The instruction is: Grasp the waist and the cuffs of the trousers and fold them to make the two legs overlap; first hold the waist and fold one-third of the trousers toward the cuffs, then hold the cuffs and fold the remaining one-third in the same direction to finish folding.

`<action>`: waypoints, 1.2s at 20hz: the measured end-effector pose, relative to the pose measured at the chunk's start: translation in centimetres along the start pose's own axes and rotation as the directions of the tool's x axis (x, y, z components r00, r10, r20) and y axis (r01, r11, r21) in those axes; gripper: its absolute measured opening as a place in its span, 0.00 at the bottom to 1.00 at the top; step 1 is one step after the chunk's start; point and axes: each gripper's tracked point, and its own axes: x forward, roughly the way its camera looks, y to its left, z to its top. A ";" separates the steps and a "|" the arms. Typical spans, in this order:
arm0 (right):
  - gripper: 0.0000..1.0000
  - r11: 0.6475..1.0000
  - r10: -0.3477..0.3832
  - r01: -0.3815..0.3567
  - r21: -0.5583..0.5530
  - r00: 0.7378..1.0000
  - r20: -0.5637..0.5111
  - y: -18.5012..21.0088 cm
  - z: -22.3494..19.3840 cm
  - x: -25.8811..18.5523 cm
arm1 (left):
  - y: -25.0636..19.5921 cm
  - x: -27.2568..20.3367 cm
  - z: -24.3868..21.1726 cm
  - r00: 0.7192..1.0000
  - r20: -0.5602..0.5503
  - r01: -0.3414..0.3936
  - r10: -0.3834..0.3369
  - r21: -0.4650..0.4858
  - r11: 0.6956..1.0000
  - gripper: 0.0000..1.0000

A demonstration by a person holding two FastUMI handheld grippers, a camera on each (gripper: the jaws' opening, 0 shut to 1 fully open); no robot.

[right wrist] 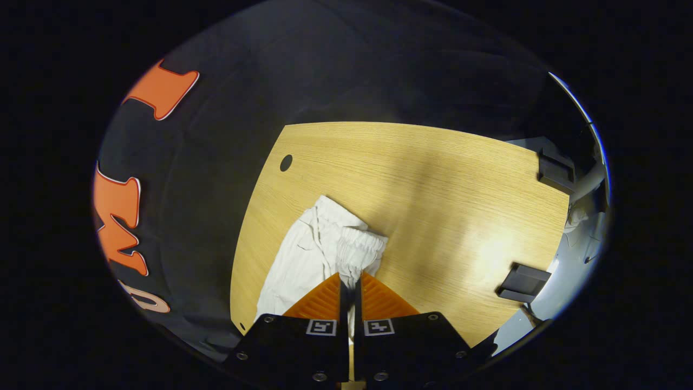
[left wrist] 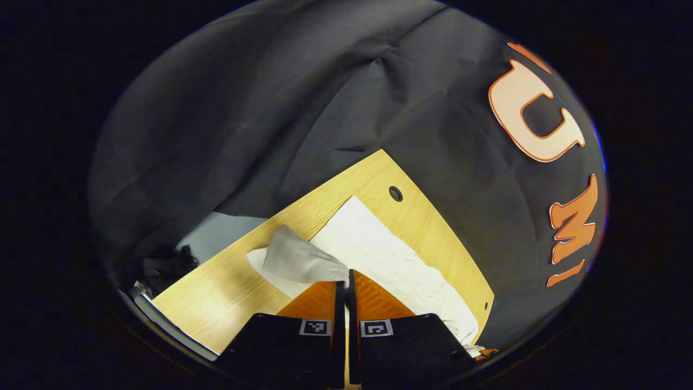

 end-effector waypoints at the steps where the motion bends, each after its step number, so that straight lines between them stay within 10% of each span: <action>1: 0.04 1.000 0.001 -0.001 -0.005 1.000 0.002 0.8 0.1 0.2 | -0.2 0.7 0.7 1.000 -0.009 -0.002 0.002 0.004 1.000 0.06; 13: 0.09 1.000 0.001 -0.001 0.013 1.000 0.000 7.7 1.5 4.1 | -2.2 10.7 3.5 0.988 -0.150 -0.027 0.032 0.039 0.999 0.07; 20: 0.04 0.992 0.117 -0.117 0.055 0.993 0.000 12.6 3.0 8.0 | -4.0 12.2 4.8 0.994 -0.099 -0.033 0.038 0.053 0.998 0.15; 24: 0.12 0.972 0.226 -0.227 0.066 0.974 0.021 15.5 3.9 9.0 | -4.3 12.1 6.1 0.998 -0.028 -0.046 0.048 0.068 0.997 0.50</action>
